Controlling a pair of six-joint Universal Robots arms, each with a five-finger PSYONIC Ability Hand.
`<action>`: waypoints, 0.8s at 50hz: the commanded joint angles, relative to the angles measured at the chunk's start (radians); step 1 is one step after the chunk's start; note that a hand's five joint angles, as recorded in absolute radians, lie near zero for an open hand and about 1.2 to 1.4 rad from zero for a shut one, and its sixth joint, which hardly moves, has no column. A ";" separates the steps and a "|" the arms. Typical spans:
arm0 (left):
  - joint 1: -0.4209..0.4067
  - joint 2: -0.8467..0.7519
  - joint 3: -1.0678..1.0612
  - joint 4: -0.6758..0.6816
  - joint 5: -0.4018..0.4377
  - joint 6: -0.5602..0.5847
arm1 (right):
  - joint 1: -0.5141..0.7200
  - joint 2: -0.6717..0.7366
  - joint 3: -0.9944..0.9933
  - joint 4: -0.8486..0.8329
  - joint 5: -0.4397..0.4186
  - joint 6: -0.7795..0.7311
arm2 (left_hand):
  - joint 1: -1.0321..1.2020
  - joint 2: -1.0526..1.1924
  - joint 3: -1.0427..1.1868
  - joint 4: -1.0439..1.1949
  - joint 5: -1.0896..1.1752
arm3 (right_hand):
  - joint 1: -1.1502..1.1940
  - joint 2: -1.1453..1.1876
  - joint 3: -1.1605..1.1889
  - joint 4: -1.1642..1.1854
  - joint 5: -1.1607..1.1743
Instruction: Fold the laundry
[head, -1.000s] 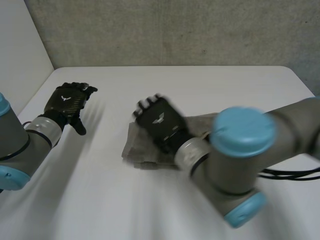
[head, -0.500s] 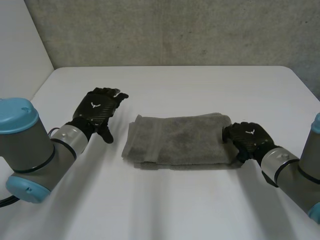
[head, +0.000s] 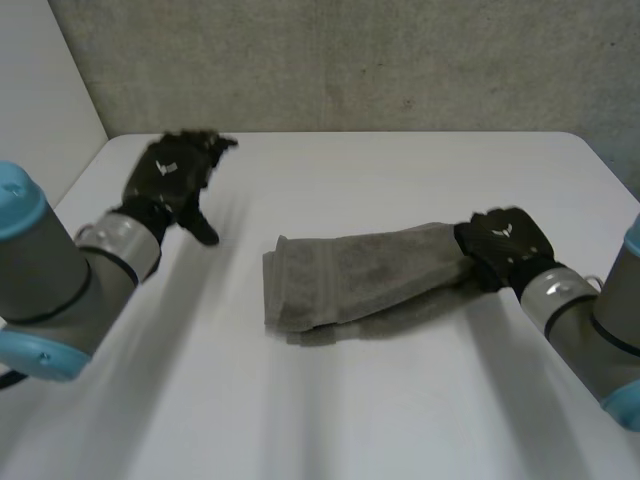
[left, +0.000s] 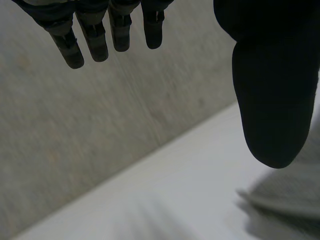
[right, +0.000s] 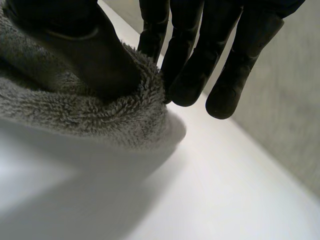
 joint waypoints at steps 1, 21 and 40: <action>-0.003 0.065 0.096 -0.007 -0.041 -0.048 | 0.285 0.051 -0.172 0.030 0.009 -0.287 | 0.023 0.027 0.028 0.027 -0.001 | 0.088 0.101 0.059 0.056 0.067; 0.006 0.106 0.172 -0.080 -0.063 -0.197 | 0.602 0.418 -0.556 0.207 0.047 -0.272 | 0.026 0.030 0.031 0.030 0.002 | 0.088 0.101 0.059 0.056 0.067; -0.087 -0.047 0.161 -0.080 -0.066 -0.194 | 0.358 0.085 -0.341 0.219 0.101 0.367 | 0.034 0.039 0.040 0.038 0.011 | -1.089 -1.075 -1.117 -1.120 -1.109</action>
